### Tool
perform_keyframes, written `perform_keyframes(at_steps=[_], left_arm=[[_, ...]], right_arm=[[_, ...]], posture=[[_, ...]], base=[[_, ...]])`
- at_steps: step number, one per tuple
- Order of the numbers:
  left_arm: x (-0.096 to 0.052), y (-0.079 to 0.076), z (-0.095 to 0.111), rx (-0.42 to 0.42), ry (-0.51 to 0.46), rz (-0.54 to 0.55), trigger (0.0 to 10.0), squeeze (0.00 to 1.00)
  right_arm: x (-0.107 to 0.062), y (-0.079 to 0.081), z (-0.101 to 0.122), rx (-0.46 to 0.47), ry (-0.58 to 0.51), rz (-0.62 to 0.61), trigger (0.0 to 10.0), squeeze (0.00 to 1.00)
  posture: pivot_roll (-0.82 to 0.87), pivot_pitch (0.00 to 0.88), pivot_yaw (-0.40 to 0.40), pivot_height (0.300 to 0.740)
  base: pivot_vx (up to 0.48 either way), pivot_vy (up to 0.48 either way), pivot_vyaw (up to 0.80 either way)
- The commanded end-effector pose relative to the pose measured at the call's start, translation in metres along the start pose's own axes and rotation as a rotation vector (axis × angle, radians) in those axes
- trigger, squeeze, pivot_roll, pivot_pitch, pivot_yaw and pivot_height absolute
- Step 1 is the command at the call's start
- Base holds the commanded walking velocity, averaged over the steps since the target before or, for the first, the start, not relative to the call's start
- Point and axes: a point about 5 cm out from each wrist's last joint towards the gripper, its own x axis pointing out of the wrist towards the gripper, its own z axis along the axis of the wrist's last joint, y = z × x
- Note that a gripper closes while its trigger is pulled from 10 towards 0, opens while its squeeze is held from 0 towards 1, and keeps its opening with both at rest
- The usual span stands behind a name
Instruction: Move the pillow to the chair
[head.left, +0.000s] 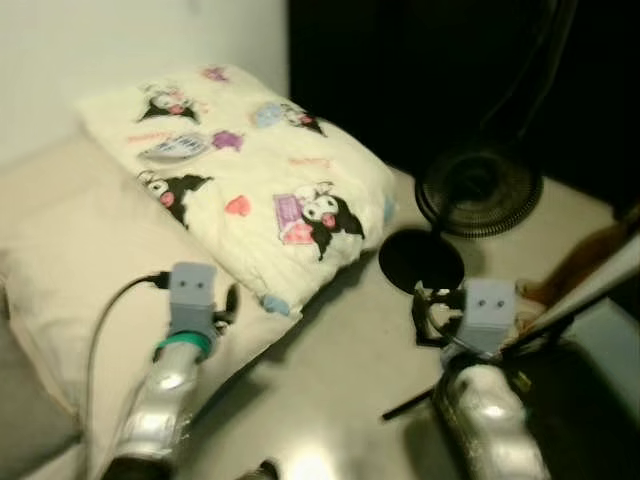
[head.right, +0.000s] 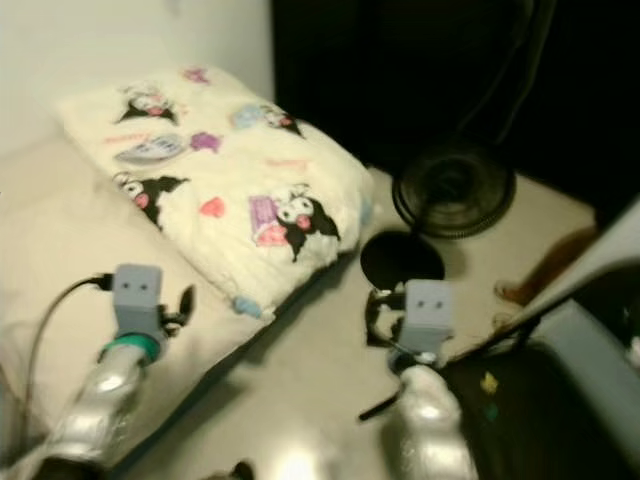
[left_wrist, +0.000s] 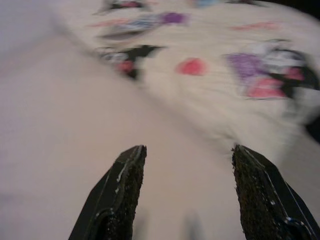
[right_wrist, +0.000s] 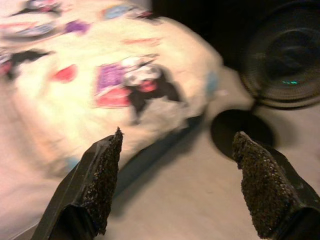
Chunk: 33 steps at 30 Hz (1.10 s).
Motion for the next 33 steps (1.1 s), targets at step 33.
perform_keyframes(at_steps=[33], left_arm=[[0.0027, -0.0119, -0.0039, 0.012, 0.037, -0.044, 10.0, 0.0]], right_arm=[[0.0038, -0.0044, -0.0103, 0.008, 0.032, 0.004, 10.0, 0.0]], posture=[[-0.01, 0.0, 0.045, 0.74]], base=[[0.0, 0.0, 0.8]])
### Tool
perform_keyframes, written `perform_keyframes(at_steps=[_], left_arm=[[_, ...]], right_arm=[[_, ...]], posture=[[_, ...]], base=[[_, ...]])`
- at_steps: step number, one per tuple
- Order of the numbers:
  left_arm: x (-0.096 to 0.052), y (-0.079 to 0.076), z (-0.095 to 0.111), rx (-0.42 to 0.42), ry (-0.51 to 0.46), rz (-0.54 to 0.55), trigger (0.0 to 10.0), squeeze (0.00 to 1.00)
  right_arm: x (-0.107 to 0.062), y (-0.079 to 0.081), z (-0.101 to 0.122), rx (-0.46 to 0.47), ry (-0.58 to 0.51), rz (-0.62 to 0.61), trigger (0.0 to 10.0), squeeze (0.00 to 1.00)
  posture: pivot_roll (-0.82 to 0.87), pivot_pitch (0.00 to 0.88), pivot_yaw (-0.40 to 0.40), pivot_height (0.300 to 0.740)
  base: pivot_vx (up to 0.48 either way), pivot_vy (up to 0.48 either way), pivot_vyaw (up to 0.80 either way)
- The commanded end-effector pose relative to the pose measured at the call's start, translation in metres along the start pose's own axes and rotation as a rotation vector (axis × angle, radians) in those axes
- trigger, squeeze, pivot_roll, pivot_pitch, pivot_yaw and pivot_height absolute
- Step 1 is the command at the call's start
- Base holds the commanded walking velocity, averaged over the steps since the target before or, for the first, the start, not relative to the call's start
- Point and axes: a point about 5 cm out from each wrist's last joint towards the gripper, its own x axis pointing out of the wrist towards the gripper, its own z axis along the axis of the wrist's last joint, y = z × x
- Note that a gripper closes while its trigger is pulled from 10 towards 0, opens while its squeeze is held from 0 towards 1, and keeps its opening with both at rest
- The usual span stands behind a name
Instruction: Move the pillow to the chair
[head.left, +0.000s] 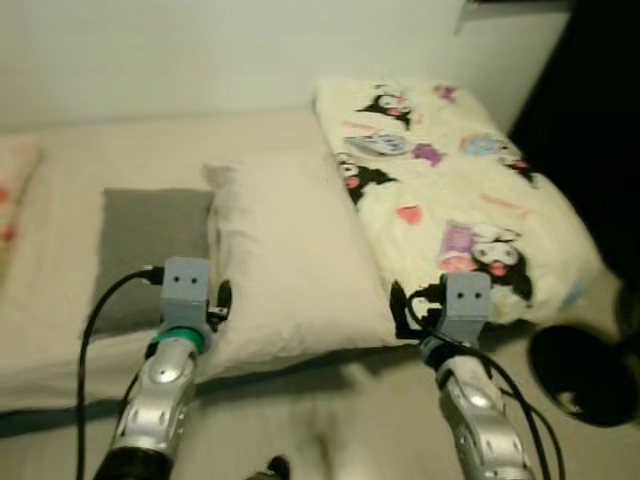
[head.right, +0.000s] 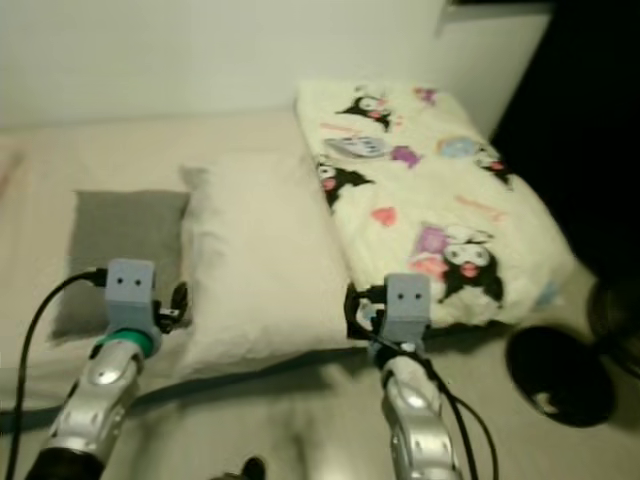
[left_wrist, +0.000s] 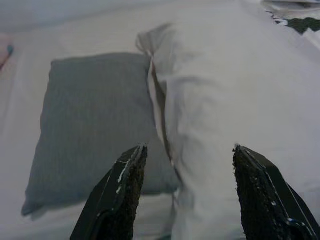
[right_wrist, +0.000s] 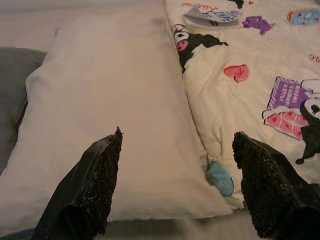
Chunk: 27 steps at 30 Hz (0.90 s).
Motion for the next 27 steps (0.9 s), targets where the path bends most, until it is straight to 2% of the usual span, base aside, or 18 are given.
perform_keyframes(at_steps=[1, 9, 12, 14, 25, 27], left_arm=[[0.001, -0.001, -0.002, 0.009, 0.015, -0.005, 10.0, 0.0], [0.005, -0.003, 0.001, 0.013, 0.01, -0.012, 10.0, 0.0], [0.006, -0.004, 0.002, 0.012, 0.006, -0.018, 10.0, 0.0], [0.006, -0.005, 0.002, 0.012, 0.007, -0.025, 10.0, 0.0], [0.009, -0.012, 0.005, 0.051, -0.003, -0.059, 10.0, 0.0], [0.01, -0.013, 0.005, 0.047, -0.004, -0.068, 10.0, 0.0]], right_arm=[[0.0, -0.003, -0.002, 0.013, 0.006, -0.014, 10.0, 0.0], [0.002, 0.0, -0.002, 0.027, 0.003, -0.019, 10.0, 0.0], [0.003, 0.001, -0.003, 0.071, 0.001, -0.031, 10.0, 0.0], [0.003, 0.002, -0.005, 0.096, 0.007, -0.046, 10.0, 0.0], [0.005, 0.004, -0.007, 0.09, 0.012, -0.04, 10.0, 0.0], [0.005, 0.004, -0.006, 0.091, 0.011, -0.041, 10.0, 0.0]], posture=[[-0.01, 0.0, 0.045, 0.74], [-0.01, 0.0, 0.054, 0.74], [-0.01, 0.0, 0.065, 0.74], [-0.01, 0.0, 0.068, 0.74], [-0.01, 0.0, 0.068, 0.74], [-0.01, 0.0, 0.068, 0.74]], base=[[0.0, 0.0, 0.8], [0.0, 0.0, 0.8], [0.0, 0.0, 0.73], [0.0, 0.0, 0.0], [0.0, 0.0, 0.0], [0.0, -0.345, 0.0]])
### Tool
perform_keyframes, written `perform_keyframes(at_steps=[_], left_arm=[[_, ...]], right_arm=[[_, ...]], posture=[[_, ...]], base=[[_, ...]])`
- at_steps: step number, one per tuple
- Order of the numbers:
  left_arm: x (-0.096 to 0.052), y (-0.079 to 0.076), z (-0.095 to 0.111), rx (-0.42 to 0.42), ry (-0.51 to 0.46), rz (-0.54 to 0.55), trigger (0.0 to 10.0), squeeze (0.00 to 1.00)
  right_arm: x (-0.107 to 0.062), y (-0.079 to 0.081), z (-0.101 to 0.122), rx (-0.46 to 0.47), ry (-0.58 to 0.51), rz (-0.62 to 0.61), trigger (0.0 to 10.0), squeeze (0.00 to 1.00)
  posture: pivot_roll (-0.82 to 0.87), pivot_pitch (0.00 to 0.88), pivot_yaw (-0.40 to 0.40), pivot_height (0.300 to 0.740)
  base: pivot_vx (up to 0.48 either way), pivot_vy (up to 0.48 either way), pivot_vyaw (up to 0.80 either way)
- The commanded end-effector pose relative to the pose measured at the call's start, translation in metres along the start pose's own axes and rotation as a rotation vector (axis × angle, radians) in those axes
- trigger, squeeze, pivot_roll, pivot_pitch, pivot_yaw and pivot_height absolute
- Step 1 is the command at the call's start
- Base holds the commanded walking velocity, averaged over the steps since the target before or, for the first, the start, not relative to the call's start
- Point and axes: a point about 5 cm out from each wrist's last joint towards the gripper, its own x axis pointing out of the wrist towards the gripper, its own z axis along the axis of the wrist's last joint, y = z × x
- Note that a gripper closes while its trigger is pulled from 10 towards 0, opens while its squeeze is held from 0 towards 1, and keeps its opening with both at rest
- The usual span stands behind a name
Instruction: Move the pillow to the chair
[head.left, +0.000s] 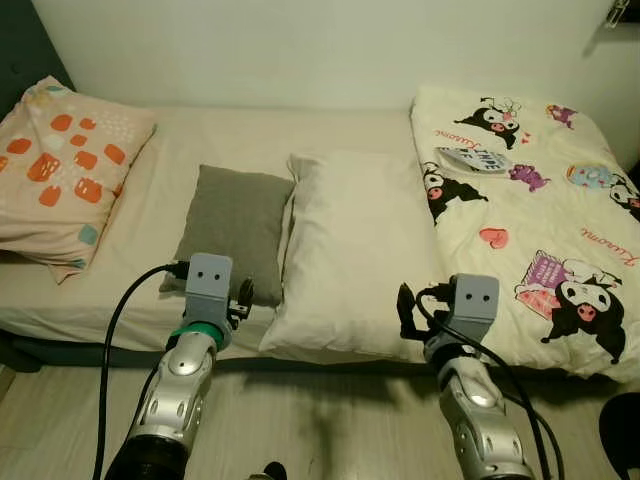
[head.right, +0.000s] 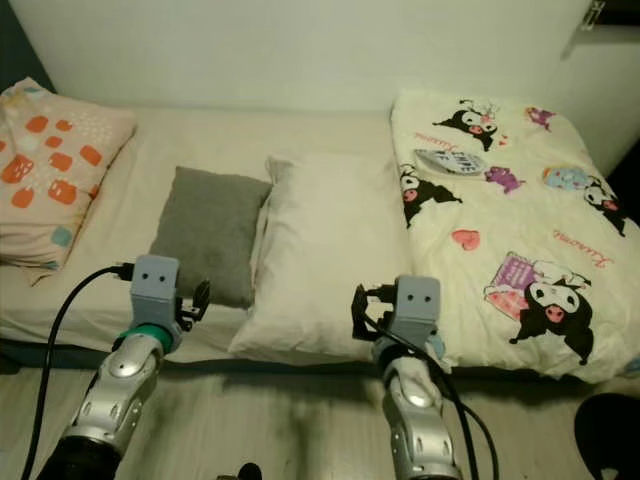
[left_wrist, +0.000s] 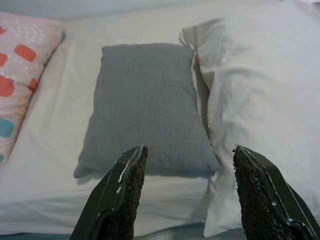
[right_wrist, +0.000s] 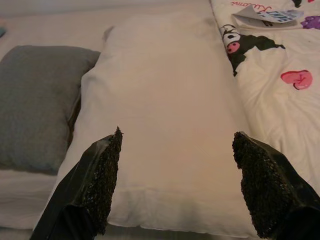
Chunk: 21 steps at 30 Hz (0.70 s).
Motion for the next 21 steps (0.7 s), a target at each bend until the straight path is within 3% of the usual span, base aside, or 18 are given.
perform_keyframes(at_steps=[1, 4, 18, 21], left_arm=[[-0.0005, -0.0021, -0.0051, 0.001, 0.019, -0.016, 10.0, 0.0], [-0.0002, -0.0019, -0.0049, 0.0, 0.02, -0.014, 10.0, 0.0], [-0.0033, 0.0054, -0.0102, -0.067, 0.055, 0.029, 10.0, 0.0], [-0.0033, 0.0053, -0.0107, -0.074, 0.062, 0.031, 10.0, 0.0]], right_arm=[[0.0001, -0.0008, -0.0023, 0.006, 0.005, -0.006, 10.0, 0.0], [0.0002, -0.001, -0.0018, 0.007, 0.003, -0.008, 10.0, 0.0], [0.0025, 0.0008, -0.0019, 0.011, 0.011, -0.004, 10.0, 0.0], [0.0033, 0.0013, -0.0013, 0.012, 0.011, -0.003, 10.0, 0.0]], posture=[[-0.01, 0.0, 0.068, 0.74], [-0.01, 0.0, 0.068, 0.74], [0.01, 0.0, 0.05, 0.74], [0.01, 0.0, 0.05, 0.74]], base=[[0.0, -0.48, 0.0], [0.0, -0.48, 0.0], [0.0, 0.0, 0.0], [0.0, 0.48, 0.0]])
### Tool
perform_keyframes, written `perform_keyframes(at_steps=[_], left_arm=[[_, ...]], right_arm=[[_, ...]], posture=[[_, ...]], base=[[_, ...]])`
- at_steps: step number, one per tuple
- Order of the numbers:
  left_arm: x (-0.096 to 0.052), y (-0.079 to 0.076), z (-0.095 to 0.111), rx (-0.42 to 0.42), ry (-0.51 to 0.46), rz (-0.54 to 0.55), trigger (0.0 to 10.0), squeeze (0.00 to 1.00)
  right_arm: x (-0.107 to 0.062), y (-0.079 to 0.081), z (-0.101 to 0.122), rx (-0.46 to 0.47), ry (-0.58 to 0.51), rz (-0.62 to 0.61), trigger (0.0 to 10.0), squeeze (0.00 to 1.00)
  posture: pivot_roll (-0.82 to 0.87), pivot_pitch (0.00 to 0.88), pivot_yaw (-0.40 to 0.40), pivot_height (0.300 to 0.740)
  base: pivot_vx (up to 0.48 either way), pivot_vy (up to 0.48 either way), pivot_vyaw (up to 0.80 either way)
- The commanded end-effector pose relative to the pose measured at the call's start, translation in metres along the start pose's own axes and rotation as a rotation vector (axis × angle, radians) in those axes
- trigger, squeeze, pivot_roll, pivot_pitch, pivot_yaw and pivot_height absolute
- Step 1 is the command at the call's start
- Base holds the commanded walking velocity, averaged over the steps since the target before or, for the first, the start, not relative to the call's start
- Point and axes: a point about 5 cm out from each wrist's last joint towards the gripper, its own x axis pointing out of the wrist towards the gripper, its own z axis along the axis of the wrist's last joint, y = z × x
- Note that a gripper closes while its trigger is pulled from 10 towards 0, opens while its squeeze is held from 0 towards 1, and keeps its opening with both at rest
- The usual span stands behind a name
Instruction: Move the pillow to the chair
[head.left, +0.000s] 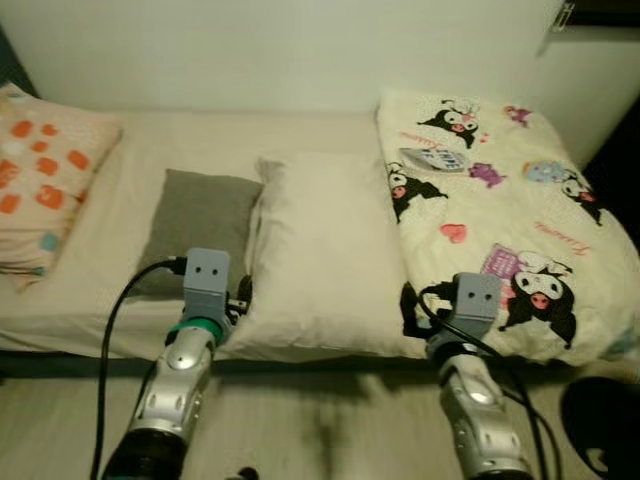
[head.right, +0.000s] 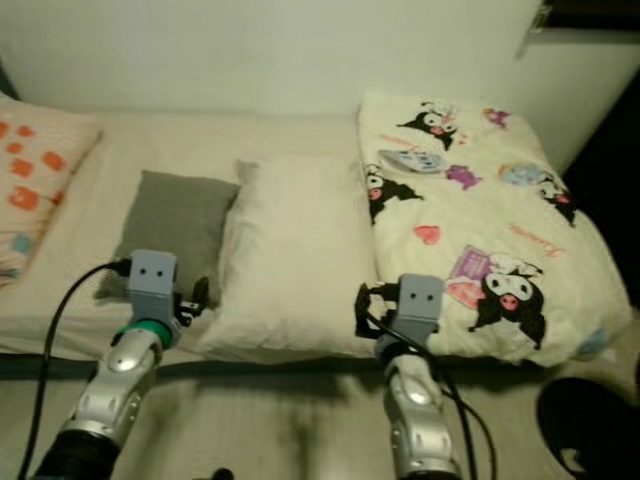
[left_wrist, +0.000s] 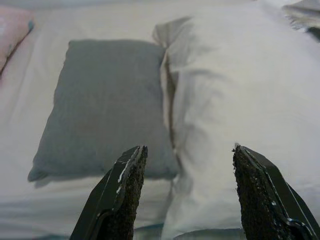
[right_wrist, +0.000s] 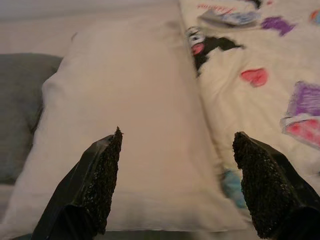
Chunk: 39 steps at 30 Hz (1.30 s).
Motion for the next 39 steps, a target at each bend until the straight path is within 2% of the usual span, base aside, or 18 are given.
perform_keyframes(at_steps=[1, 4, 21, 25, 28, 29, 32, 39], left_arm=[[-0.003, 0.0041, -0.0069, -0.008, 0.031, 0.015, 10.0, 0.0], [-0.0027, 0.005, -0.0063, -0.007, 0.028, 0.018, 10.0, 0.0], [-0.0035, 0.0025, -0.006, 0.018, 0.043, -0.024, 10.0, 0.0], [-0.0018, 0.0011, -0.0054, 0.09, 0.045, -0.046, 10.0, 0.0], [-0.0015, 0.0011, -0.0058, 0.083, 0.05, -0.041, 10.0, 0.0], [-0.0014, 0.002, -0.0061, 0.045, 0.054, -0.027, 10.0, 0.0], [-0.0009, 0.0033, -0.0037, 0.031, 0.039, -0.013, 10.0, 0.0], [-0.0009, 0.0048, 0.001, 0.067, 0.007, 0.01, 10.0, 0.0]], right_arm=[[0.0006, 0.0004, -0.0034, 0.004, 0.02, 0.0, 10.0, 0.0], [0.0013, 0.0004, -0.0032, 0.003, 0.021, 0.001, 10.0, 0.0], [0.003, 0.0002, -0.0044, 0.009, 0.032, -0.001, 10.0, 0.0], [0.0026, -0.0002, -0.0055, 0.013, 0.036, -0.006, 10.0, 0.0], [0.0022, -0.0004, -0.0059, 0.013, 0.037, -0.008, 10.0, 0.0], [0.0018, -0.0009, -0.0062, 0.013, 0.037, -0.01, 10.0, 0.0], [0.0014, -0.0021, -0.0065, 0.016, 0.039, -0.017, 10.0, 0.0], [0.0022, -0.0027, -0.0065, 0.032, 0.042, -0.029, 10.0, 0.0]], posture=[[0.01, 0.001, 0.047, 0.74], [0.01, 0.001, 0.047, 0.74], [0.01, 0.007, 0.043, 0.74], [0.01, 0.015, 0.054, 0.74], [0.01, 0.015, 0.055, 0.74], [0.01, 0.018, 0.056, 0.74], [0.01, 0.019, 0.055, 0.74], [0.02, 0.014, 0.054, 0.74]], base=[[0.0, 0.48, 0.0], [0.0, 0.327, 0.0], [0.0, 0.0, 0.0], [0.0, -0.12, 0.0], [0.0, -0.48, 0.0], [0.0, 0.0, 0.0], [0.0, 0.0, 0.0], [0.0, 0.0, 0.0]])
